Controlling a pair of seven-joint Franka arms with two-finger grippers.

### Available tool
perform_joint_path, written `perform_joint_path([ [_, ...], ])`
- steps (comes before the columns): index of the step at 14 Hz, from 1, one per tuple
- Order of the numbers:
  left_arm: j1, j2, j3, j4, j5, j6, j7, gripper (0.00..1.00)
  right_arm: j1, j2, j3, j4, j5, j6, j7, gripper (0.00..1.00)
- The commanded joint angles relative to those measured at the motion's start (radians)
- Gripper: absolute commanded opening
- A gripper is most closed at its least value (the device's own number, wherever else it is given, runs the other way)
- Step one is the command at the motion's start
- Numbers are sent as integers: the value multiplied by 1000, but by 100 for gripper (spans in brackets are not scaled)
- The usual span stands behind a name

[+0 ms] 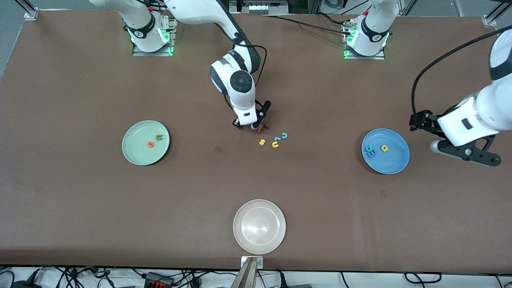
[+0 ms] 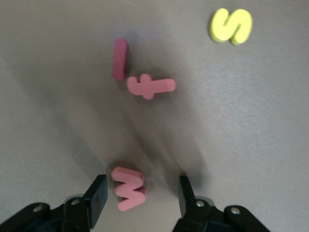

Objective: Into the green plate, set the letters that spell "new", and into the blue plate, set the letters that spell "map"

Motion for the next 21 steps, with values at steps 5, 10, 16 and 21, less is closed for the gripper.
perform_joint_path([
  [5, -357, -354, 619, -365, -309, 209, -13, 100, 30, 0, -11, -13, 3, 1, -24, 65],
  [10, -508, -460, 769, -563, -319, 343, -108, 100, 23, 0, -11, -13, 3, -4, -62, 24],
  [16, -485, -449, 758, -551, -319, 333, 7, 100, -70, -73, -21, -4, 7, -112, -88, 5],
  [21, -476, -451, 738, -543, -319, 336, -1, 100, -294, -135, -86, -6, 9, -313, -71, 5],
])
